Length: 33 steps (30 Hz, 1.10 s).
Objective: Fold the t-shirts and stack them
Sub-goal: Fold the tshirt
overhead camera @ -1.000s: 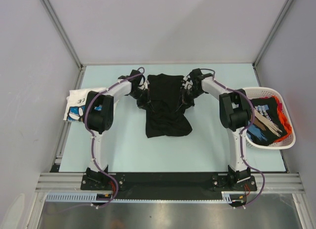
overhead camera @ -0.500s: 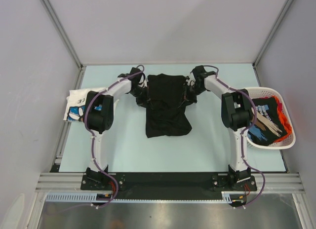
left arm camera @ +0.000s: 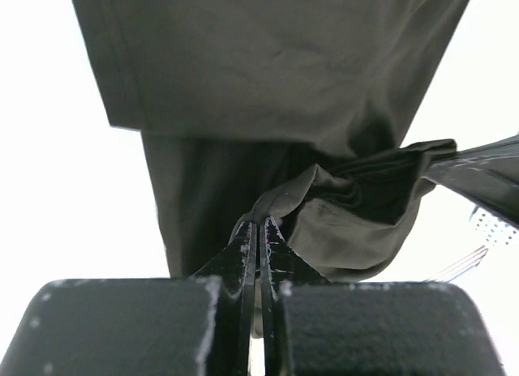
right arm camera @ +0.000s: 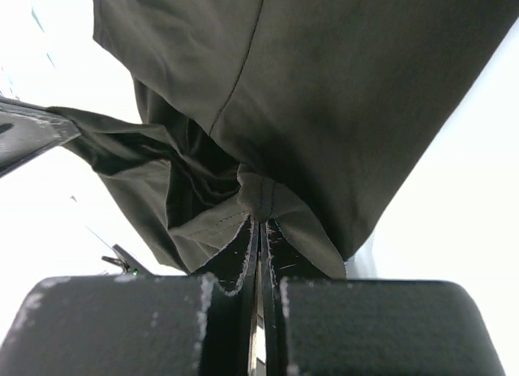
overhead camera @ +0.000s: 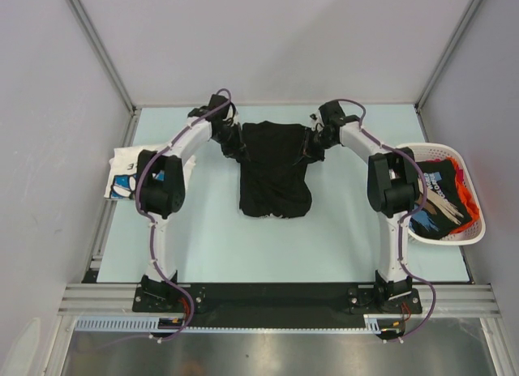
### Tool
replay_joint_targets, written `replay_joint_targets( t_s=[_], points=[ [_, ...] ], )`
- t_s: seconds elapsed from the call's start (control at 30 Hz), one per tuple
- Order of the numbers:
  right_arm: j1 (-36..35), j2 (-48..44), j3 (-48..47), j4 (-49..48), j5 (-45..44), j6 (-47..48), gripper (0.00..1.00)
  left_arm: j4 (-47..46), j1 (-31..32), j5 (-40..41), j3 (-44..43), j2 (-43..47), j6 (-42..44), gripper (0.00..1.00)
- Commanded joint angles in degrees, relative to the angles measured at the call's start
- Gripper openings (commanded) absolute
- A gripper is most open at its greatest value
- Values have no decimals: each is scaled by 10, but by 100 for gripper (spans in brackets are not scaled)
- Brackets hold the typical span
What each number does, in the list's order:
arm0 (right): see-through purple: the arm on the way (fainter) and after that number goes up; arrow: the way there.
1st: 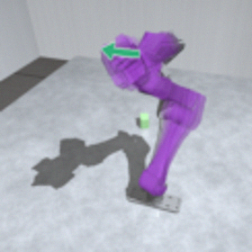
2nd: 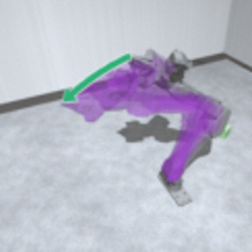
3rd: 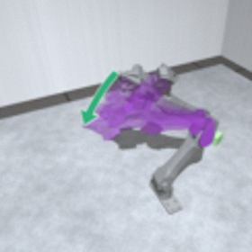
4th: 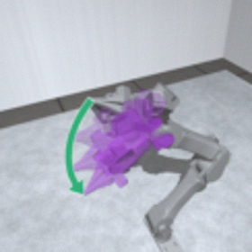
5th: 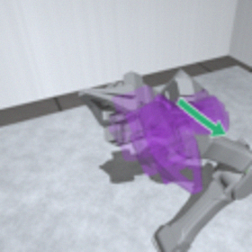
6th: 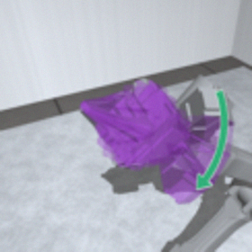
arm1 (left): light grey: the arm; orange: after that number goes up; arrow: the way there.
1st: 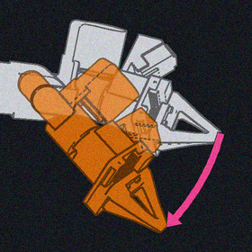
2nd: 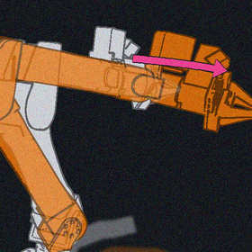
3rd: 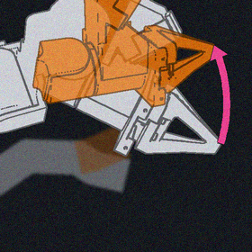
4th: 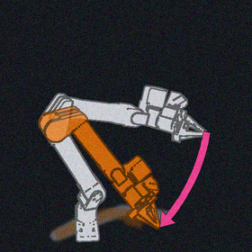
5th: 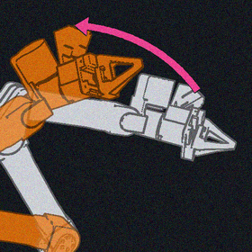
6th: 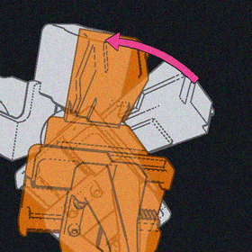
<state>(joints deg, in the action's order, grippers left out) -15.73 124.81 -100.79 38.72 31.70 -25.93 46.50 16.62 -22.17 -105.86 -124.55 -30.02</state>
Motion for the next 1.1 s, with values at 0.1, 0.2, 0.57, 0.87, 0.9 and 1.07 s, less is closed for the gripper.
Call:
replay_joint_targets(
  t_s=[0.1,0.2,0.57,0.87,0.9,1.07],
  points=[
    [4,12,-3,-31,-9,-26,0,46,-13,19,-98,-64,-21,0],
    [1,36,-11,-25,-15,-30,14,75,-13,20,-123,-89,-21,37],
    [19,-209,103,-38,-169,19,90,24,-26,59,20,103,15,100],
    [48,-369,392,-57,-67,5,91,-68,-5,-16,313,240,24,100],
    [47,-375,415,-63,-60,-3,91,-76,-1,-18,334,244,25,99],
    [38,-376,507,-159,8,-55,91,-129,18,-42,449,273,-3,100]
  ],
)
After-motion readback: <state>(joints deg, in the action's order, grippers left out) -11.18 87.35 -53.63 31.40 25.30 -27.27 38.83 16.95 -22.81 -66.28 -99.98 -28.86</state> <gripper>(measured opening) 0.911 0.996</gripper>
